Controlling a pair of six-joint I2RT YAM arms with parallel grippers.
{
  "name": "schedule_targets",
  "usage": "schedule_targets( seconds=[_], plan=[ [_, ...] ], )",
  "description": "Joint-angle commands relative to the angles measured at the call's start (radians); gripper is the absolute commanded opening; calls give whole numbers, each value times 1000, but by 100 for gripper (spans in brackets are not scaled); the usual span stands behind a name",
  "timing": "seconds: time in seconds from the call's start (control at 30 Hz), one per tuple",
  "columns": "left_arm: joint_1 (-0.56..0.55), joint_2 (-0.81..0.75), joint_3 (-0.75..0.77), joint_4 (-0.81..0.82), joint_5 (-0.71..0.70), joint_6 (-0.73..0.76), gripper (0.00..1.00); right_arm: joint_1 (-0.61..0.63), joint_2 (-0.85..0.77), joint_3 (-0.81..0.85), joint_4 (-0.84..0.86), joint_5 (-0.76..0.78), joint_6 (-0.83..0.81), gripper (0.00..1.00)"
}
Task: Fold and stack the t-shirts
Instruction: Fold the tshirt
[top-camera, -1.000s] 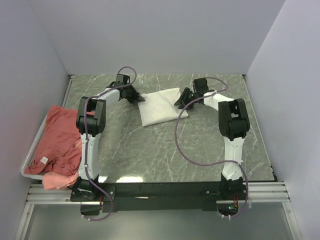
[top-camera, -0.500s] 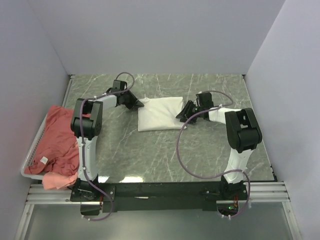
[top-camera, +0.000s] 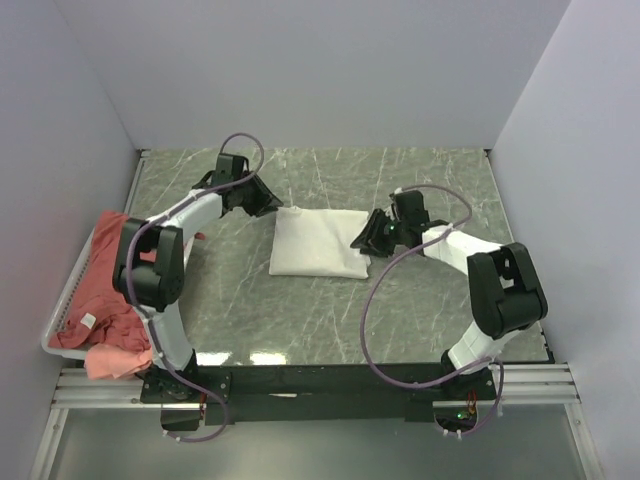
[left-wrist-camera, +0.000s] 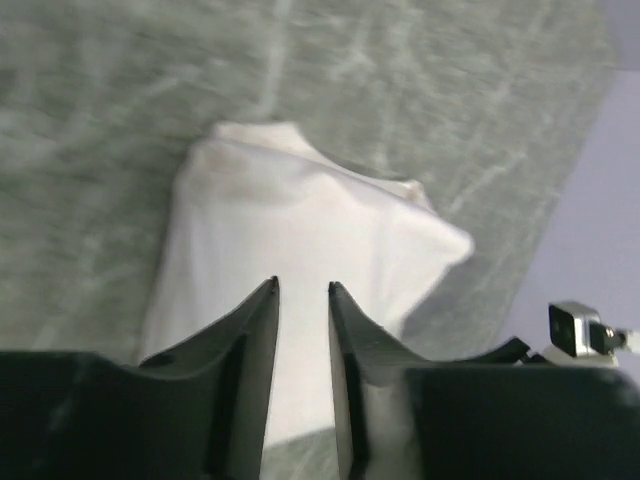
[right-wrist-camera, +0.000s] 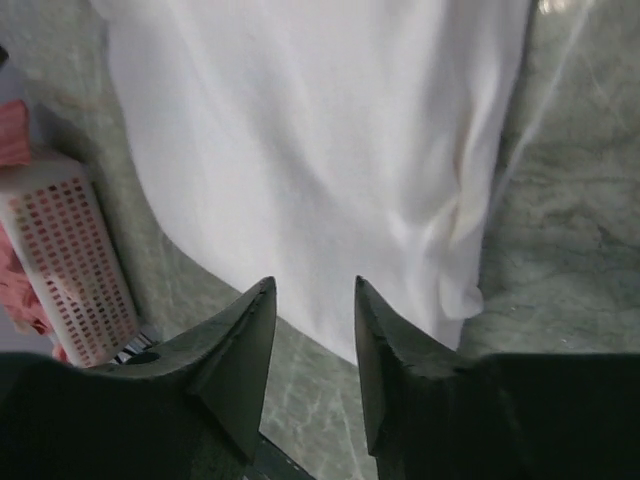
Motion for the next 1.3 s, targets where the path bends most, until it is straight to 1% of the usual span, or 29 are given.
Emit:
schedule_targets(
  seconds=[0.0, 0.03, 0.07, 0.13, 0.17, 0.2, 0.4, 0.63, 0.77, 0.9, 1.07, 1.13, 1.27],
  plan=[
    [-90, -100, -9, -29, -46, 32, 25, -5, -34, 103, -33, 23, -1, 43],
    [-107, -115, -32, -29, -52, 31, 20, -5, -7, 145, -33, 15, 0, 42],
    [-125, -123, -50, -21, -47, 17, 10, -3, 12, 167, -33, -3, 3, 42],
    [-173, -142, -108, 20, -38, -5, 1, -2, 67, 227, -43, -8, 3, 41],
    [-188, -143, -125, 34, -33, -24, 1, -3, 82, 244, -43, -11, 5, 41],
    [-219, -142, -136, 49, -33, -29, 1, -3, 99, 259, -39, -17, 5, 41],
    [-315, -60, -116, 54, -52, -31, 1, -6, 260, 434, -79, -18, -15, 41],
    [-352, 38, -128, 69, -73, -39, 1, -43, 385, 521, -110, -11, -24, 40],
    [-363, 59, -148, 78, -79, -43, 1, -77, 432, 543, -122, -9, -37, 40],
    [-372, 78, -155, 81, -83, -42, 1, -104, 503, 618, -179, 3, -64, 40],
    [-377, 75, -159, 86, -78, -39, 1, -118, 491, 660, -214, 23, -103, 41],
    [-377, 70, -139, 74, -75, -29, 2, -118, 445, 661, -227, 46, -121, 42],
    [-377, 56, -90, 46, -70, -11, 4, -121, 340, 617, -242, 107, -152, 49]
  ],
)
